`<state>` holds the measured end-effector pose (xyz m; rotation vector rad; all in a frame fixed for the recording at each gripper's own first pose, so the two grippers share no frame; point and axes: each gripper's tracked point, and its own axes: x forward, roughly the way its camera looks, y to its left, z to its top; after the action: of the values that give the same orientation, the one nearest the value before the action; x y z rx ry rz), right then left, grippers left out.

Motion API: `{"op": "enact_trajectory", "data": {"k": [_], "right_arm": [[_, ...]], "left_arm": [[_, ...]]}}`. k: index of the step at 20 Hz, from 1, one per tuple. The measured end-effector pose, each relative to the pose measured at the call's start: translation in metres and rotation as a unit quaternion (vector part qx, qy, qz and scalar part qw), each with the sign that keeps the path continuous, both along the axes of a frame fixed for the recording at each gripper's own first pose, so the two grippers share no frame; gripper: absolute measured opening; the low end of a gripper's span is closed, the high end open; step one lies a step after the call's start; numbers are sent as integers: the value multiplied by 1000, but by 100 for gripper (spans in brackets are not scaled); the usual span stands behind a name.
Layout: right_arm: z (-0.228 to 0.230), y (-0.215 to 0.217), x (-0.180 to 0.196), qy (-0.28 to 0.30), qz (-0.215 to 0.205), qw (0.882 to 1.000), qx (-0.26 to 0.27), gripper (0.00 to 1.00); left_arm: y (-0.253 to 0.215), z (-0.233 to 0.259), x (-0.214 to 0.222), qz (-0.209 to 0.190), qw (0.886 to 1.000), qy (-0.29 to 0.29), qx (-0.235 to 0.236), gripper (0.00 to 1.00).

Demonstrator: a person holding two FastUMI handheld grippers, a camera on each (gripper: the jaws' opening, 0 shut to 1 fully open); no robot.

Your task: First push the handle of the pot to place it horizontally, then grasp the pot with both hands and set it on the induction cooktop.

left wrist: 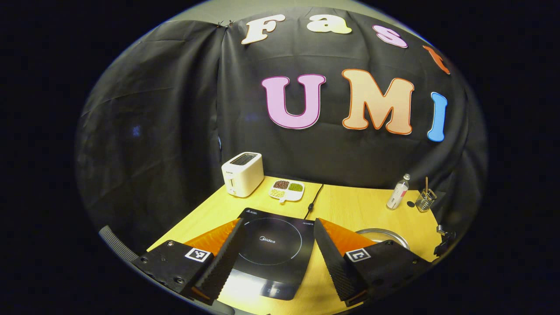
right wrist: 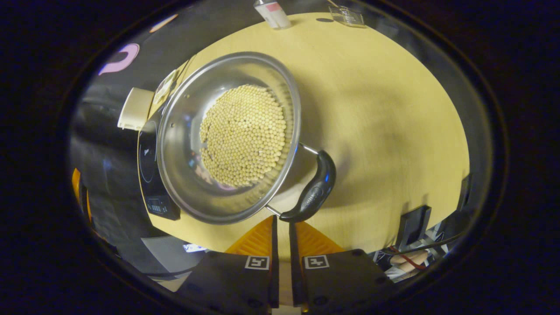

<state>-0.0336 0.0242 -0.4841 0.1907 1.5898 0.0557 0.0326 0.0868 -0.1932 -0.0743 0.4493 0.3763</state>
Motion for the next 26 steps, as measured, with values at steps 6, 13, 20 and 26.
{"op": "enact_trajectory", "data": {"k": [6, 13, 20, 26], "right_arm": [[-4, -16, 30, -21, -42, 999, -10, 15], [-5, -31, 59, -40, -65, 997, -13, 15], [-10, -38, 84, -43, -56, 997, -20, 15], [-10, -42, 93, -42, -38, 998, -22, 15]], "left_arm": [[-3, -8, 1, -1, 1000, 12, -4, 93], [-11, -24, -5, -1, 999, 33, -7, 96], [-24, -47, -11, 6, 997, 67, -29, 97], [-30, -55, -14, 14, 996, 85, -27, 97]]}}
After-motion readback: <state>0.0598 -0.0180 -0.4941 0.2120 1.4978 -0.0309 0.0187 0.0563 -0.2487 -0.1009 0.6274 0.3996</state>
